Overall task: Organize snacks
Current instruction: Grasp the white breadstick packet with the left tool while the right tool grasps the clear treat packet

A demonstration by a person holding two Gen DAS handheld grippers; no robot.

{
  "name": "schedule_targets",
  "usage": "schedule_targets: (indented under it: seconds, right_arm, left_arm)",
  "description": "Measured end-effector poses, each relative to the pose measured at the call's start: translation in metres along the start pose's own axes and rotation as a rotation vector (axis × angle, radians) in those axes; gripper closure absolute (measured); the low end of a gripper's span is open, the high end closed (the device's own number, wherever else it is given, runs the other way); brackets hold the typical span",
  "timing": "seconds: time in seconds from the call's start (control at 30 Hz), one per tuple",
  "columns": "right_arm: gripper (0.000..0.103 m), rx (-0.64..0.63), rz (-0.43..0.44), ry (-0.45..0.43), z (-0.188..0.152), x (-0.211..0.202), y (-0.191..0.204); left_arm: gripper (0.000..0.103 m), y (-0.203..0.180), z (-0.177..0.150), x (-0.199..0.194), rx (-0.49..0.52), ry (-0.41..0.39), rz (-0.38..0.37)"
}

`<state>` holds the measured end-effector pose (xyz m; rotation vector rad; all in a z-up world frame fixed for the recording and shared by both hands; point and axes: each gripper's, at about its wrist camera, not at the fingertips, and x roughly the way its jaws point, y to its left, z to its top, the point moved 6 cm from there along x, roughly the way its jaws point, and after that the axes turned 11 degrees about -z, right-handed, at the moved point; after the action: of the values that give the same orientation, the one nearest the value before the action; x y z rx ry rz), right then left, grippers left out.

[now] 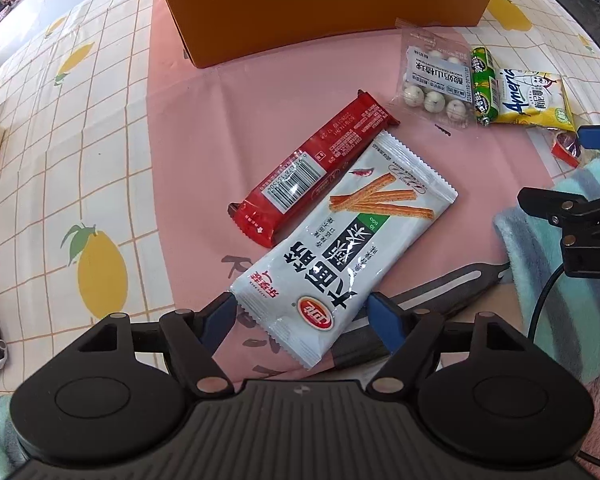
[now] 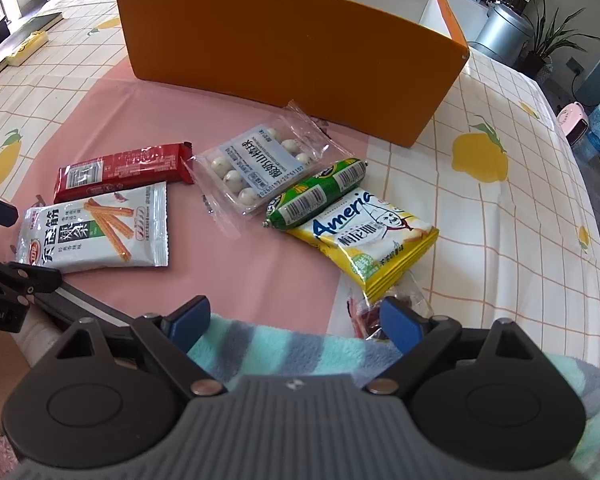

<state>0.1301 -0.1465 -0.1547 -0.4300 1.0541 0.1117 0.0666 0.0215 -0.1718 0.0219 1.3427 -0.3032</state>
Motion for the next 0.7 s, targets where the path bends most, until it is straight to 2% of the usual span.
schedule_targets:
  seconds: [0.17,0.23,0.27,0.3,0.37,0.5,0.7]
  right_arm:
    - [0.031,0.015,-0.026,-0.007,0.005,0.004,-0.001]
    - [0.050,0.032,-0.003,0.012,0.007,0.008,-0.002]
    - [0.066,0.053,0.017,0.040,0.006,0.013,-0.003]
    - [0.076,0.073,0.033,0.056,0.007,0.016,-0.004]
    - [0.083,0.104,0.062,0.051,0.009,0.018,-0.005]
    - [0.085,0.121,0.075,0.024,0.016,0.020,-0.002]
    - [0.091,0.169,0.118,-0.025,0.025,0.019,-0.001]
  left_arm:
    - [0.022,0.005,0.008,0.001,-0.023,-0.041,-0.024]
    - [0.023,0.006,0.014,0.001,-0.030,-0.061,-0.022]
    - [0.024,0.006,0.017,0.001,-0.036,-0.071,-0.022]
    - [0.025,0.004,0.020,0.001,-0.043,-0.082,-0.022]
    - [0.027,0.005,0.024,0.001,-0.056,-0.109,-0.027]
    - [0.037,0.007,0.035,0.001,-0.082,-0.170,-0.060]
    - [0.040,0.006,0.047,0.004,-0.100,-0.245,-0.117]
